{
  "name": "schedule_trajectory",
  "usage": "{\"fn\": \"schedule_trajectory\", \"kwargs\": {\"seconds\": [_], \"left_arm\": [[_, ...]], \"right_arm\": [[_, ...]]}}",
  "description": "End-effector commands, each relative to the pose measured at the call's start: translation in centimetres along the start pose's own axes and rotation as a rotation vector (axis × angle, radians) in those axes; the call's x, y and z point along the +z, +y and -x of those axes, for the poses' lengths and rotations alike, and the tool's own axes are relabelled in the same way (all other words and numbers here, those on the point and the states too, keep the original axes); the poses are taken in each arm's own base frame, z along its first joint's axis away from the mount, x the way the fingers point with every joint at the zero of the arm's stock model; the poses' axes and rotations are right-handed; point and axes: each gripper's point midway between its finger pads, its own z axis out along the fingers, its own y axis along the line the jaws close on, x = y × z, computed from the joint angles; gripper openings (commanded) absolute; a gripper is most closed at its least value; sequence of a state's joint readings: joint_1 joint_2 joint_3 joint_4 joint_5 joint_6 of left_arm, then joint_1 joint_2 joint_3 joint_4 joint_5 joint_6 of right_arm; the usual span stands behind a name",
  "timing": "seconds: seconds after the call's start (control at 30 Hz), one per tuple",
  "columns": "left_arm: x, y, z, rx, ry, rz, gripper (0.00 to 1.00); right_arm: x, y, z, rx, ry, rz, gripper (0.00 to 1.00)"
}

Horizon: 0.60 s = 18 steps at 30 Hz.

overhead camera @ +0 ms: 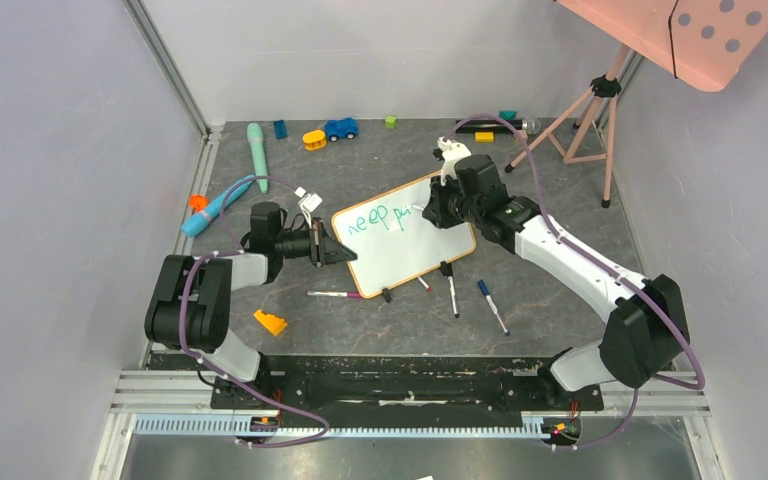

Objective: Write a sentence on the whiteboard

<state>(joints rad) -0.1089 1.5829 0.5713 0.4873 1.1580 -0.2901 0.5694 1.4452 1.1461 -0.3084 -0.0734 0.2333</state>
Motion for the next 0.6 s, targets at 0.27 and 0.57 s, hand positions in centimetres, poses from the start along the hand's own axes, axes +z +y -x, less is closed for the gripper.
{"fn": "schedule_trajectory", "kwargs": {"seconds": [0.27,0.57], "left_arm": [[0.0,-1.0,0.4,0.035,0.010,-0.030,0.02],[0.0,-1.0,0.4,0.035,0.010,-0.030,0.02]], "right_arm": [[-0.3,-0.2,3.9,-0.021,-0.082,-0.013,0.00],[0.0,-0.1,3.3,-0.027,-0.065,-0.003,0.00]]}}
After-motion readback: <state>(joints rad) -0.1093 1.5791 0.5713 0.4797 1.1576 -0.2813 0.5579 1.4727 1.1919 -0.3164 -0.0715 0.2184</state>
